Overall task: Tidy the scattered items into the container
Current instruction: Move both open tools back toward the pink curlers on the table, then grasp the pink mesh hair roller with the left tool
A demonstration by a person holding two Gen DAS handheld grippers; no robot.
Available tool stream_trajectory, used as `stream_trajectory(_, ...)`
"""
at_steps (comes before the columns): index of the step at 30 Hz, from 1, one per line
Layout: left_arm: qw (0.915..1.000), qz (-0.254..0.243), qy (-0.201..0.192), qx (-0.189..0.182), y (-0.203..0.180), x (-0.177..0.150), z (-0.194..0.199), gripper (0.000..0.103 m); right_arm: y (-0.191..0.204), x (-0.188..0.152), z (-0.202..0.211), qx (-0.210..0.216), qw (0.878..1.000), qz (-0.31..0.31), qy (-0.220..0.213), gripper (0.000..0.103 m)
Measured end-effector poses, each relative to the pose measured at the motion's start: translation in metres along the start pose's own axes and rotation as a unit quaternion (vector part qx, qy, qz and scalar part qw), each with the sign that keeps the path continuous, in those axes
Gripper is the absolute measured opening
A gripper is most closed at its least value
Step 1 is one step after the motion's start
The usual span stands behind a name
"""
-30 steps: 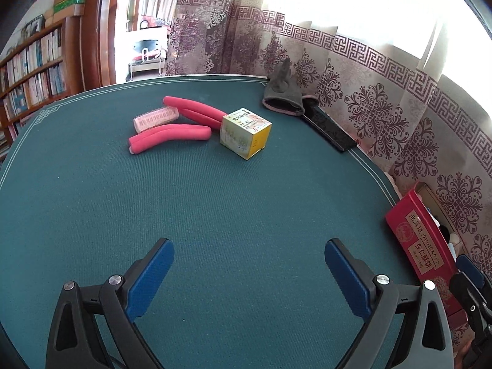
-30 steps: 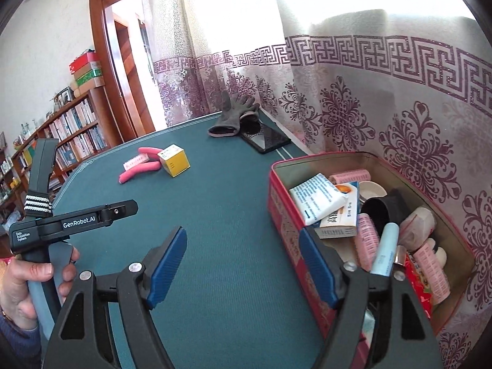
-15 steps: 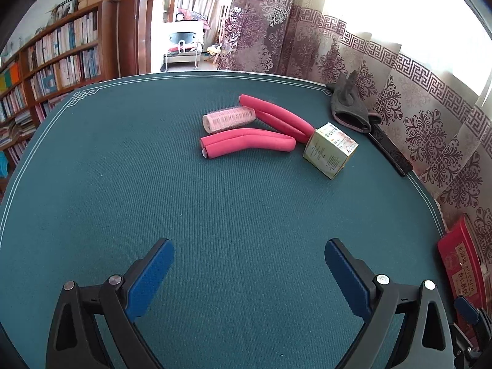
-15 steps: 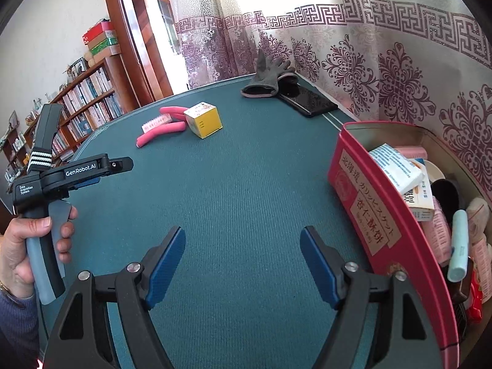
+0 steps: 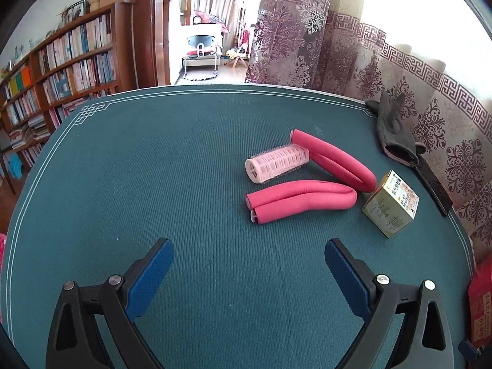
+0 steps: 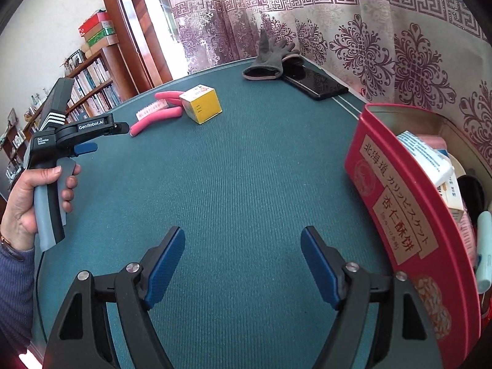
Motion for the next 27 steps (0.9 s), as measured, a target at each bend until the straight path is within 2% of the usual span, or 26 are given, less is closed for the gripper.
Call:
stream_trajectory(5, 0.9999, -0.006, -0.002, 0.01, -0.003, 0.025, -0.021, 0.1, 0.001, 0.002, -0.009, 0.006, 1.0, -0.001, 0.007, 0.081)
stream_trajectory(9, 0.9999, -0.008, -0.007, 0.001, -0.01, 0.044, -0.035, 0.1, 0.0, 0.0, -0.018, 0.008, 1.0, -0.004, 0.018, 0.081)
stream_trajectory(12, 1.0, -0.007, 0.0, -0.006, -0.013, 0.055, -0.052, 0.1, 0.001, -0.001, -0.02, 0.003, 1.0, -0.002, 0.018, 0.081)
stream_trajectory(15, 0.9997, -0.018, 0.011, 0.006, -0.014, 0.064, -0.072, 0.1, 0.004, -0.002, -0.022, -0.006, 1.0, 0.01, 0.019, 0.083)
stream_trajectory(25, 0.9961, -0.086, 0.005, 0.016, -0.032, 0.071, -0.098, 0.1, 0.012, -0.003, -0.028, -0.015, 0.999, 0.029, 0.02, 0.091)
stream_trajectory(27, 0.9955, -0.094, 0.006, 0.016, -0.034, 0.069, -0.1, 0.093, 0.012, -0.003, -0.028, -0.015, 0.999, 0.029, 0.02, 0.091)
Point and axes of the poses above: each gripper's, at about its wrist camera, not at the fingertips, and z roughly against the way its jaws point, y to its left, x to its top, the point moved 5 cm from there along -z, roughly the way its jaws point, and after that the axes turned 5 degrees about z, right-handed, at the moved point
